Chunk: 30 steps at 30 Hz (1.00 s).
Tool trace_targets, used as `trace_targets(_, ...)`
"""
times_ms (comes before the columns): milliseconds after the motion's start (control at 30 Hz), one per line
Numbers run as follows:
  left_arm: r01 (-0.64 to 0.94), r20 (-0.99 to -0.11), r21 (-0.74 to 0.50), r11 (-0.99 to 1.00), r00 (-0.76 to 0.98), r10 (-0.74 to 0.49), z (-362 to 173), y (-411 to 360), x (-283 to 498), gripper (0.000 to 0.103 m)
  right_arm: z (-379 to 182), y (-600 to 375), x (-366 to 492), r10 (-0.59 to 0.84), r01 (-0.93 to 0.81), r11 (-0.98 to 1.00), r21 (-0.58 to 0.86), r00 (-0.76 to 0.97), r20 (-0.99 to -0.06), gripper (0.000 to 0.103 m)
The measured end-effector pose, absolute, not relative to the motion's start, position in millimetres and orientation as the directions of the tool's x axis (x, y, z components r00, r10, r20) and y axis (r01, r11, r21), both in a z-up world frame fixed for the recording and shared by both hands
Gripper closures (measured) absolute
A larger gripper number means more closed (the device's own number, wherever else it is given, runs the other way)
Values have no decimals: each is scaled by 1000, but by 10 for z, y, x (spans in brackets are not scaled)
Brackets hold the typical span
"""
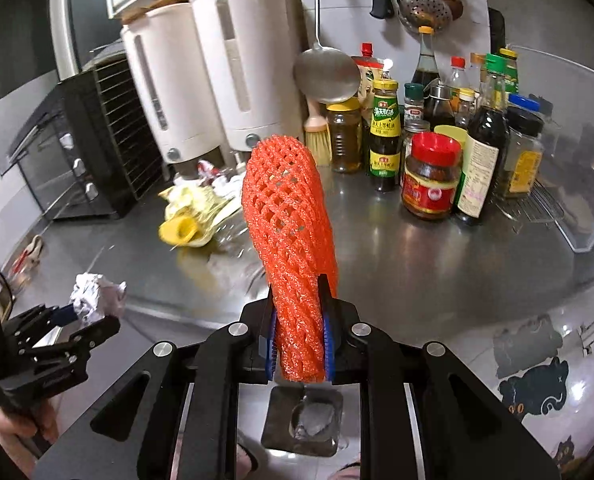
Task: Collect trash
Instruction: 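Carry the printed paper and orange net down over the bin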
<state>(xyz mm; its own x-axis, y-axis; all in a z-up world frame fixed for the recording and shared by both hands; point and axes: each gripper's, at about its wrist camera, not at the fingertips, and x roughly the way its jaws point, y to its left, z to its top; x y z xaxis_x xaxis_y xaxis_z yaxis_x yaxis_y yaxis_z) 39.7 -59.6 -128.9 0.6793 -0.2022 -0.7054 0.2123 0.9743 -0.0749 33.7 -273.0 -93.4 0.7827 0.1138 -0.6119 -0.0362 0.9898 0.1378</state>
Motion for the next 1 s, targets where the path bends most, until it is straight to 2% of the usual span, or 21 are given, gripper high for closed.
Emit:
trace_targets(200, 215, -705, -94, 972, 675, -217, -1385, -549, 27, 47, -1130, -2636, -58, 102, -22, 990, 136, 777, -621, 84)
trace_targets(433, 229, -746, -110, 967, 625, -233, -1776, -571, -233, 47, -1626, -2555, -324, 125, -7, 984, 175, 727, -675, 84)
trace_targets(767, 252, -828, -160, 954, 492, -269, -2812, -713, -207, 47, -2883, -2561, -246, 158, 57, 972, 227, 554, -817, 84)
trace_targets(1000, 252, -884, -182, 950, 382, -270, -3571, -922, -52, 47, -3623, -2611, -108, 210, 87, 957, 278, 455, -865, 84)
